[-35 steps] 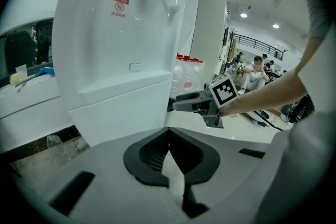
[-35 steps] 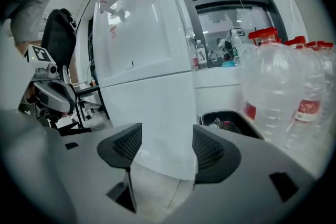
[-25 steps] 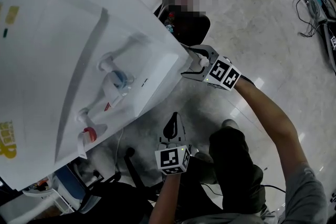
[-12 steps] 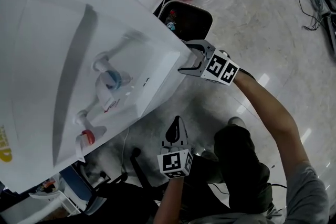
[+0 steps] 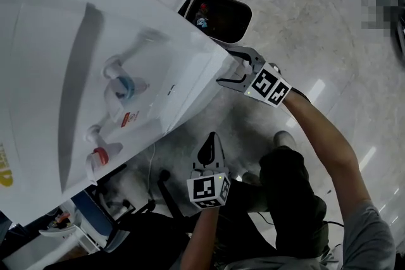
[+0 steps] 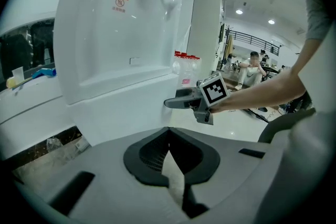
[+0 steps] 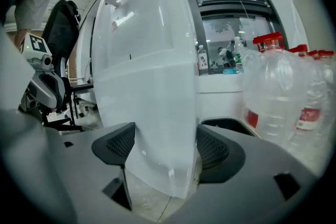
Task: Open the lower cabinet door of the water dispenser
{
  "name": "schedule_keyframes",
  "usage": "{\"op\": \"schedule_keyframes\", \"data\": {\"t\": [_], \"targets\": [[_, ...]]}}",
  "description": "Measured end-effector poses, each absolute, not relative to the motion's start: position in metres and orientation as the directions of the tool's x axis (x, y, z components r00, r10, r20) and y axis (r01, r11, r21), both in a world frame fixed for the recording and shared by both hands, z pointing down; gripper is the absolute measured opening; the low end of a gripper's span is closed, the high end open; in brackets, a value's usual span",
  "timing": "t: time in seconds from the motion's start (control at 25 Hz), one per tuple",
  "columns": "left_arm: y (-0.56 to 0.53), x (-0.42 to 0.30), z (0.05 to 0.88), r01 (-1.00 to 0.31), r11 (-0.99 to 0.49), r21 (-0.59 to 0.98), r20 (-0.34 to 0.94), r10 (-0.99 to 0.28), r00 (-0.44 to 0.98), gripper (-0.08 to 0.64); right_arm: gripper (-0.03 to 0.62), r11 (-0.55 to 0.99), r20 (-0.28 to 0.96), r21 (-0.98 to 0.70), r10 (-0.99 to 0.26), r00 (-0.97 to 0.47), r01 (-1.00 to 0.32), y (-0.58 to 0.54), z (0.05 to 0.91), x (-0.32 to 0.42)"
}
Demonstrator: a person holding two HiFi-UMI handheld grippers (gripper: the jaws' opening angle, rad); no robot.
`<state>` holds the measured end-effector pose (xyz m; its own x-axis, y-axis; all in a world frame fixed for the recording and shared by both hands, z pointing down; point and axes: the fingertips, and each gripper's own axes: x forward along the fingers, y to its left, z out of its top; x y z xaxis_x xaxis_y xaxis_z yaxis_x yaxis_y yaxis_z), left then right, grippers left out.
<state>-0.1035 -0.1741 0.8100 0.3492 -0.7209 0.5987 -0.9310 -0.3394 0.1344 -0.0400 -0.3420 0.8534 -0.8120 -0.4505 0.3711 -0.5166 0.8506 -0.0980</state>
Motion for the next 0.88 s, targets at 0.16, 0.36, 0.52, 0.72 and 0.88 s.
{"op": "schedule_keyframes", "data": {"t": [0.16,0.36,0.52,0.72,0.88], "targets": [[-0.174,-0.097,0.804,-0.922,-0.367,0.126,0.598,-0.713,0.365,0.008,0.374,0.816,0.360,-0.099,-0.504,-0.785,-0.569,-0.329,0.854,-0.033],[-0.174,-0.097,0.799,-0.921,-0.366,0.131,0.595,-0.714,0.368,0.008,0.374,0.792,0.374,-0.095,-0.534,-0.758,-0.604,-0.318,0.854,-0.028],[-0.167,-0.094,0.791,-0.917,-0.376,0.135,0.591,-0.712,0.379,0.008,0.374,0.751,0.389,-0.097,-0.576,-0.719,-0.653,-0.305,0.854,-0.024],[-0.150,-0.094,0.784,-0.909,-0.390,0.146,0.598,-0.697,0.395,0.008,0.374,0.682,0.413,-0.105,-0.632,-0.656,-0.723,-0.282,0.854,-0.016],[-0.133,-0.095,0.781,-0.895,-0.426,0.135,0.614,-0.673,0.413,0.008,0.373,0.618,0.436,-0.113,-0.673,-0.598,-0.778,-0.260,0.854,-0.010]]}}
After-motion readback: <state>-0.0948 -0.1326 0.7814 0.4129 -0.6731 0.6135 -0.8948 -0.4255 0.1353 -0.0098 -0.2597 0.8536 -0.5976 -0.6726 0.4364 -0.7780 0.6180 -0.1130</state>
